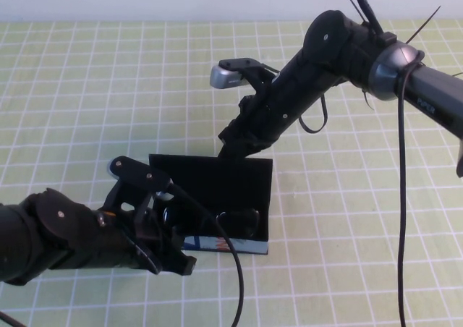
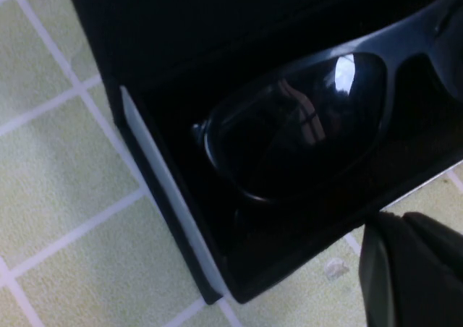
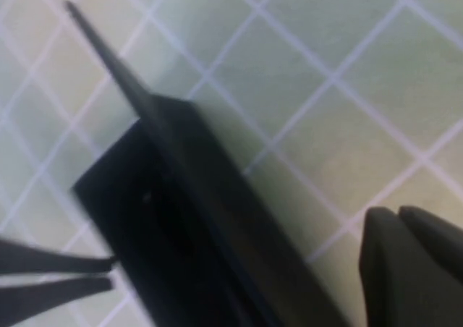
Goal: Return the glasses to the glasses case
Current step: Close the glasses case
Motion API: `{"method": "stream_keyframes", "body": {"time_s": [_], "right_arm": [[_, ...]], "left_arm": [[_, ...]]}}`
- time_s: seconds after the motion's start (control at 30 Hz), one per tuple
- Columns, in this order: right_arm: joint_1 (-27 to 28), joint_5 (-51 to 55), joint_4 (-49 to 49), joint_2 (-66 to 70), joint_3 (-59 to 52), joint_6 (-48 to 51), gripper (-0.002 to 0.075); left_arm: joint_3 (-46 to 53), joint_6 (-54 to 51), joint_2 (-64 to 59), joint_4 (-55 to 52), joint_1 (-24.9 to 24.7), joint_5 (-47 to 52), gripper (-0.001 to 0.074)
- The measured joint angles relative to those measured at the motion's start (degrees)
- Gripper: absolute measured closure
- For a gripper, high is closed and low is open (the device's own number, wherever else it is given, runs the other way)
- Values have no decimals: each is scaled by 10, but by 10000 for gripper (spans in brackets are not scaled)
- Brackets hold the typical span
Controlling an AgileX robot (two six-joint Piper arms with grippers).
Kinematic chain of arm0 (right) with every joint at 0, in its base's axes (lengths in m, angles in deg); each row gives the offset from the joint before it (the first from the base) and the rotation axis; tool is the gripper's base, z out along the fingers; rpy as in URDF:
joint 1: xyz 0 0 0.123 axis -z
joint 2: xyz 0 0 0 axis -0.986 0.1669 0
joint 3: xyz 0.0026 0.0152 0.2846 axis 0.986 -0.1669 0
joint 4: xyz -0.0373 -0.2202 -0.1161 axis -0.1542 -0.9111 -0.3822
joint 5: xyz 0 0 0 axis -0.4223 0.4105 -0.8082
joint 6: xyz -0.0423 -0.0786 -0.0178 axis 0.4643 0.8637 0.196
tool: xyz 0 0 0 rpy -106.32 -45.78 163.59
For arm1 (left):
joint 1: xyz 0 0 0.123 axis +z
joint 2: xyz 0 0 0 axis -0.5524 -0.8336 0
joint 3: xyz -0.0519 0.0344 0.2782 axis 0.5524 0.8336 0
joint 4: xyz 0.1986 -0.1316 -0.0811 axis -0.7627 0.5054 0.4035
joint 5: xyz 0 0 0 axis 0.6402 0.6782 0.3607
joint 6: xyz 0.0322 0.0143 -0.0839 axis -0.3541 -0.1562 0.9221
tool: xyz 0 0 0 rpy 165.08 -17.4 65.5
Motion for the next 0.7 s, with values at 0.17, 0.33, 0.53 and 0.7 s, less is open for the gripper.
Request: {"method": "stream_keyframes", "body": {"time_s": [0.17, 0.33, 0.53, 0.7], "right_arm": [[-1, 22, 42, 0, 0, 31, 742], [-17, 24, 56, -1, 0, 30, 742], [-60, 24, 25, -22, -10, -6, 742], [-73, 28, -1, -47, -53, -13, 742]], "left_arm": [[0, -1, 0, 5, 0, -2, 737], [0, -7, 0, 7, 0, -2, 737], [0, -28, -1, 7, 0, -3, 737], [-3, -93, -1, -23, 0, 25, 737]]}}
